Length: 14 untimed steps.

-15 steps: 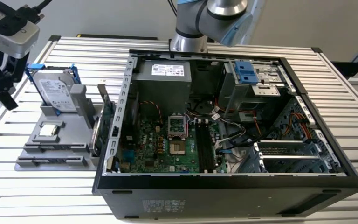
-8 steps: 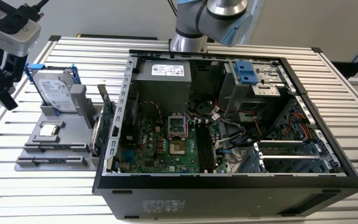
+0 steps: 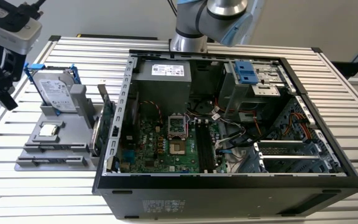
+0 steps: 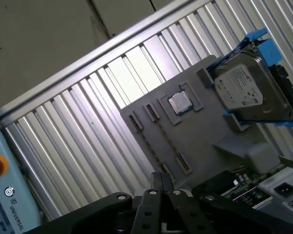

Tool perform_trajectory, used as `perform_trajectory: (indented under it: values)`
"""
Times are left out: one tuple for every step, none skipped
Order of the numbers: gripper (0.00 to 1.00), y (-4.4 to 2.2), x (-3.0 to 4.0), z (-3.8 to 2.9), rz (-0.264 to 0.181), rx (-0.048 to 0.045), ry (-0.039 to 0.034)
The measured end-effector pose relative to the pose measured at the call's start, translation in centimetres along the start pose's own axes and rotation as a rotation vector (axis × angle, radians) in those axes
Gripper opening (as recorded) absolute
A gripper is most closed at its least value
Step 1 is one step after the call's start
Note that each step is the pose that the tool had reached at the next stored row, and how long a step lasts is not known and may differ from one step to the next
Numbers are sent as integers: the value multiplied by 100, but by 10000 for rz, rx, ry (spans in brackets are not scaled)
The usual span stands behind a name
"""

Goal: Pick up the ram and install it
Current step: 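Pick up the ram and move it above insertion slot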

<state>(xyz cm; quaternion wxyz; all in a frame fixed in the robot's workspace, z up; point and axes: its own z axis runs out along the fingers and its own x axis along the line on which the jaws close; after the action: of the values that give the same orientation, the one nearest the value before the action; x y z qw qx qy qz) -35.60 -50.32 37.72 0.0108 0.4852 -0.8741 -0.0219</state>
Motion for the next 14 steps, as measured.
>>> perform_trajectory:
  values:
    - [0, 0, 0, 0, -67, 0, 3]
    - [0, 0, 0, 0, -131, 0, 6]
    - [0, 0, 0, 0, -199, 0, 9]
    - [0, 0, 0, 0, -262, 0, 12]
    - [0, 0, 0, 0, -327, -1, 15]
    - [0, 0, 0, 0, -396, -1, 19]
    - [0, 0, 0, 0, -458, -1, 22]
    - [0, 0, 0, 0, -526, -1, 25]
    - [0, 0, 0, 1, -587, -1, 27]
    - [0, 0, 0, 0, -653, -1, 32]
    - [0, 0, 0, 0, -713, -1, 35]
    - [0, 1, 0, 0, -769, -2, 37]
    - [0, 1, 0, 0, -822, -2, 40]
    - [0, 1, 0, 0, -873, -2, 42]
